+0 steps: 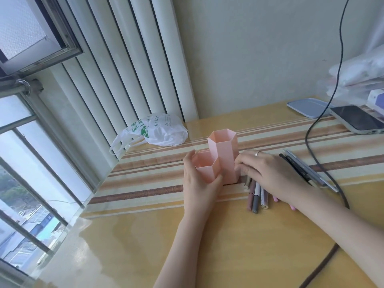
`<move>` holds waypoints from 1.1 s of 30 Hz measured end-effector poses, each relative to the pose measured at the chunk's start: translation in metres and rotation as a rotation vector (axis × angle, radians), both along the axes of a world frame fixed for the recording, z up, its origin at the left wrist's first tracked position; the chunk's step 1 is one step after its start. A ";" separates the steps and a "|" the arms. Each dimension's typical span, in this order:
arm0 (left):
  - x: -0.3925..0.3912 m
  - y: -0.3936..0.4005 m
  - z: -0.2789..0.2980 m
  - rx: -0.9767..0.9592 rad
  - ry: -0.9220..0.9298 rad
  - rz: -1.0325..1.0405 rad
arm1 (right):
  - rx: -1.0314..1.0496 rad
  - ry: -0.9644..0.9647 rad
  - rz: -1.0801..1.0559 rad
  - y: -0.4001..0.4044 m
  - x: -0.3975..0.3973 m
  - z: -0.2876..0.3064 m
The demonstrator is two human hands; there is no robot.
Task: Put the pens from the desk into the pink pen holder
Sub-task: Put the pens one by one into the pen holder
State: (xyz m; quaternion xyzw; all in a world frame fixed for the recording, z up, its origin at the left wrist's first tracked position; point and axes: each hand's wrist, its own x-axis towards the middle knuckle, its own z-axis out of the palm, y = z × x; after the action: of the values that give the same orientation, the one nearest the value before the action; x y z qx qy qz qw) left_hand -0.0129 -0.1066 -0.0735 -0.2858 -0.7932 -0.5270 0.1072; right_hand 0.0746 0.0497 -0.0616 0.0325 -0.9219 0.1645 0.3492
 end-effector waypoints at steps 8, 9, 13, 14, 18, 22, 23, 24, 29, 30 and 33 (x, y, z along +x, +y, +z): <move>0.004 0.000 -0.002 -0.109 0.037 -0.094 | -0.415 0.661 0.104 -0.022 0.014 0.037; 0.005 -0.001 -0.002 -0.109 0.047 -0.107 | -0.469 0.744 0.147 -0.028 0.019 0.048; 0.011 0.000 0.001 -0.110 0.075 -0.139 | -0.648 0.892 0.208 -0.040 0.033 0.076; 0.012 0.001 0.001 -0.109 0.091 -0.140 | -0.674 0.884 0.204 -0.041 0.034 0.077; 0.014 0.003 0.002 -0.114 0.148 -0.123 | -0.728 0.767 0.214 -0.046 0.027 0.065; 0.015 0.003 0.003 -0.103 0.185 -0.091 | -0.693 0.645 0.253 -0.049 0.016 0.051; 0.016 0.004 0.003 -0.100 0.194 -0.089 | -0.662 0.607 0.230 -0.049 0.013 0.047; 0.017 0.004 0.003 -0.098 0.198 -0.089 | -0.622 0.559 0.198 -0.048 0.010 0.041; 0.015 0.005 0.002 -0.080 0.184 -0.074 | -0.381 0.450 0.023 -0.044 -0.004 0.020; 0.015 0.005 0.002 -0.075 0.172 -0.068 | -0.332 0.467 -0.012 -0.042 -0.005 0.019; 0.015 0.005 0.002 -0.069 0.149 -0.045 | -0.287 0.440 -0.033 -0.032 -0.009 0.018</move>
State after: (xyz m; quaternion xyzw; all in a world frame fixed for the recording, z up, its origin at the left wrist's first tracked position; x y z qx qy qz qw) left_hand 0.0024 -0.1015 -0.0713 -0.3457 -0.7940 -0.4790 0.1440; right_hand 0.0656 0.0177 -0.0441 0.0025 -0.7916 0.2768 0.5448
